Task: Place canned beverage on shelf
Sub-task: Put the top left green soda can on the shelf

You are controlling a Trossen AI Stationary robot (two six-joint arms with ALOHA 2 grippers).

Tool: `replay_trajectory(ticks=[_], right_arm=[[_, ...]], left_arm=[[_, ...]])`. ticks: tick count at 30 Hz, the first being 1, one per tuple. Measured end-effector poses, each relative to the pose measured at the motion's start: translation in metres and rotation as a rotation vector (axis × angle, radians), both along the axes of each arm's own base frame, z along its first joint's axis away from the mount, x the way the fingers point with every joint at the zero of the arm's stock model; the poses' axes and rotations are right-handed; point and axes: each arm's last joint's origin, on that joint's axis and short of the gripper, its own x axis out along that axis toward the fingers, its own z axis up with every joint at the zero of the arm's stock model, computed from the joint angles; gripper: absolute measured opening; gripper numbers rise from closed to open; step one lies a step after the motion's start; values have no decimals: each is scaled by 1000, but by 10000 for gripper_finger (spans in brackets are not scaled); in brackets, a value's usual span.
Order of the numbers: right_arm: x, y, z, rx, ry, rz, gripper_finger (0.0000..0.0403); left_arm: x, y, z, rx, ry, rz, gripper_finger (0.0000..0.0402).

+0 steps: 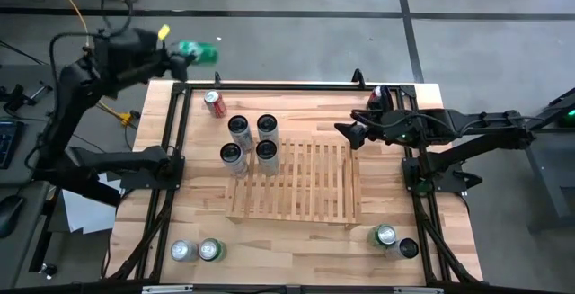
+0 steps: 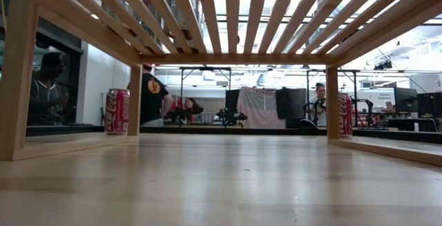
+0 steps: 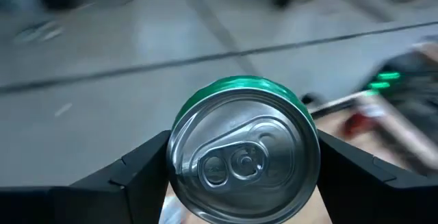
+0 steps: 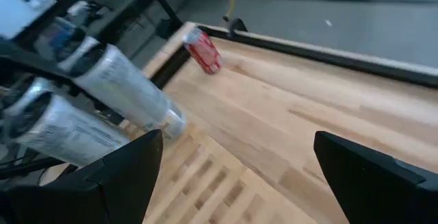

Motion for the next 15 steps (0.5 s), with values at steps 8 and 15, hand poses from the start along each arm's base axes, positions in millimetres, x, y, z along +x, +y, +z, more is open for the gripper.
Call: replay_trajectory(ticks=[8,15], right_arm=[[11,4,24,-228,-141,215,365],[14,6,38,-424,-212,312,365]], left_arm=[[94,23,24,154,-59,-519,281],[176,11,19,318,107,-823,281]])
